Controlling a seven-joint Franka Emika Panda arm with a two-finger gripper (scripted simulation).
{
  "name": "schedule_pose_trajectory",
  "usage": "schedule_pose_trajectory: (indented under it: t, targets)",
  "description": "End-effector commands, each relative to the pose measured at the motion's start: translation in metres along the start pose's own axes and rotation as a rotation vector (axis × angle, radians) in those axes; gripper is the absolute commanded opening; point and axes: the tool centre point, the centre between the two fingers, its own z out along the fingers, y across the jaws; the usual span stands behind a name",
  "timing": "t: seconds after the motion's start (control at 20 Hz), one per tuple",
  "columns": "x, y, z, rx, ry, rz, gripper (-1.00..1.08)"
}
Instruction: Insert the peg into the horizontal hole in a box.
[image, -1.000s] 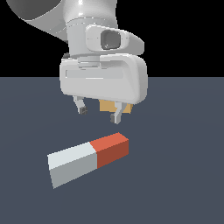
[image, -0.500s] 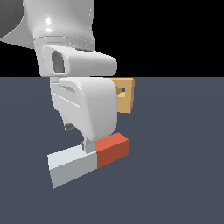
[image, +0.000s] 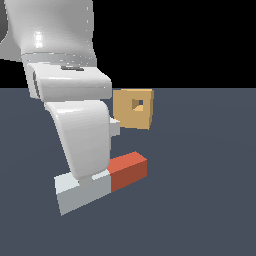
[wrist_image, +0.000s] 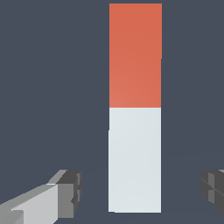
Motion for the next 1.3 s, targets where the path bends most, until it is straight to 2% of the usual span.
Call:
schedule_pose_trajectory:
  t: [0.0,0.25,0.7,1.0,1.05,1.25]
  targets:
    - [0.0,0.0,0.0,0.0,0.001,0.002,1.0]
    - [0.0,0.0,0.005,0.0,0.0,0.001,1.0]
    - [-0.001,-0.001,0.041,0.0,0.0,0.002,1.0]
    - [0.0,-0.001,0.051,0.0,0.0,0.002,1.0]
    - [0.0,-0.001,0.051,0.0,0.0,0.002,-1.0]
    - [0.0,-0.001,0.051,0.0,0.0,0.002,-1.0]
